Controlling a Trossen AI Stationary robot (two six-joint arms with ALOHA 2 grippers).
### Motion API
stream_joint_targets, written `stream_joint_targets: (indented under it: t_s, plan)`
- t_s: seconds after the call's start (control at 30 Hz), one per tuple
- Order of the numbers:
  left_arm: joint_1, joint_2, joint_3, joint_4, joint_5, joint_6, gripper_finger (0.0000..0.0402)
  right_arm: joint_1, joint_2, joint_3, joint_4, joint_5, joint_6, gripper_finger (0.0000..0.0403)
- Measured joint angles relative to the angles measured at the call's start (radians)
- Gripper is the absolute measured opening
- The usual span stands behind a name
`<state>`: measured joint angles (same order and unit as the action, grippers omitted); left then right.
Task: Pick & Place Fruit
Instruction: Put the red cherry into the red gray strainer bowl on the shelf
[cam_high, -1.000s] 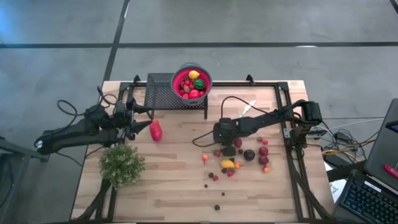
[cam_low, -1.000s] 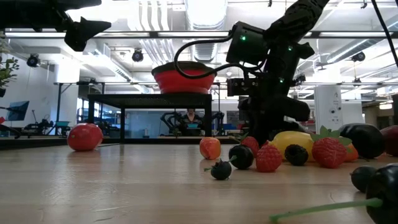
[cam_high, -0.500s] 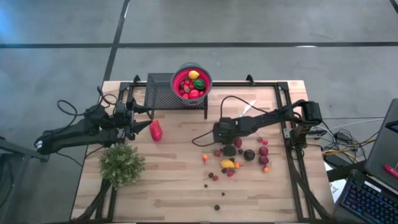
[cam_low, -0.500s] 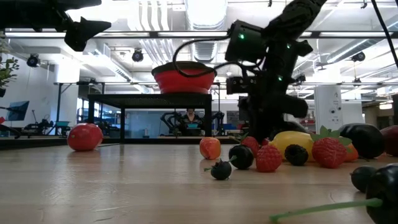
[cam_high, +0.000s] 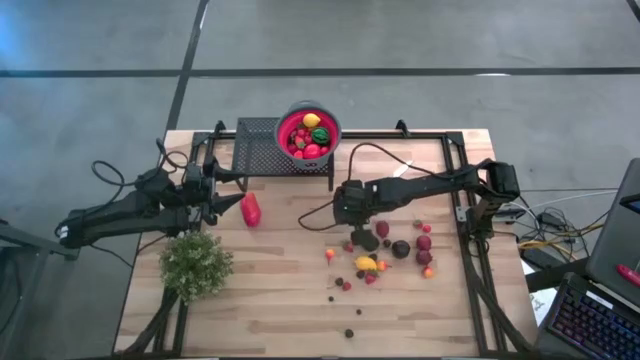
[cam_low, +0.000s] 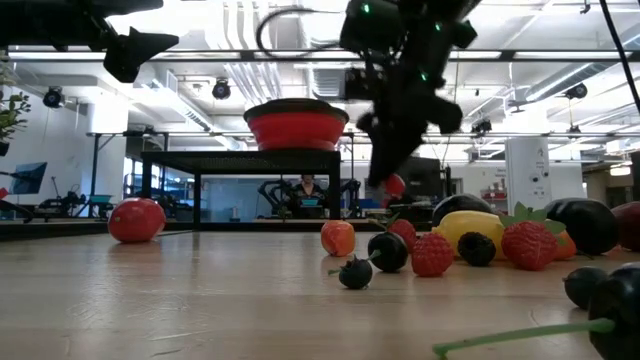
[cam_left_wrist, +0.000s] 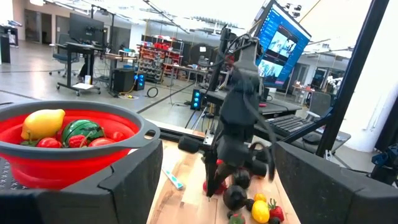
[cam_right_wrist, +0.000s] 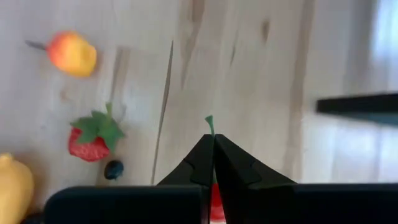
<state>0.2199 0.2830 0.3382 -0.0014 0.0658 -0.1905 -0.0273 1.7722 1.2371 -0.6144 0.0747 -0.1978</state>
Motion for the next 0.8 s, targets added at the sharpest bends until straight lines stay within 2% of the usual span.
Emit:
stream_joint_targets:
  t_s: [0.4,0.8]
  plan:
    - [0.000,0.000,0.000,0.000,0.000,0.000,0.0312,-0.005,-0.049,0.179,-0.035,-0.057,-0.070,0.0008]
    - [0.000,0.000,0.000,0.000,0.000,0.000,0.0312,-0.112,-0.051,0.385,-0.031,-0.048,-0.134,0.0008]
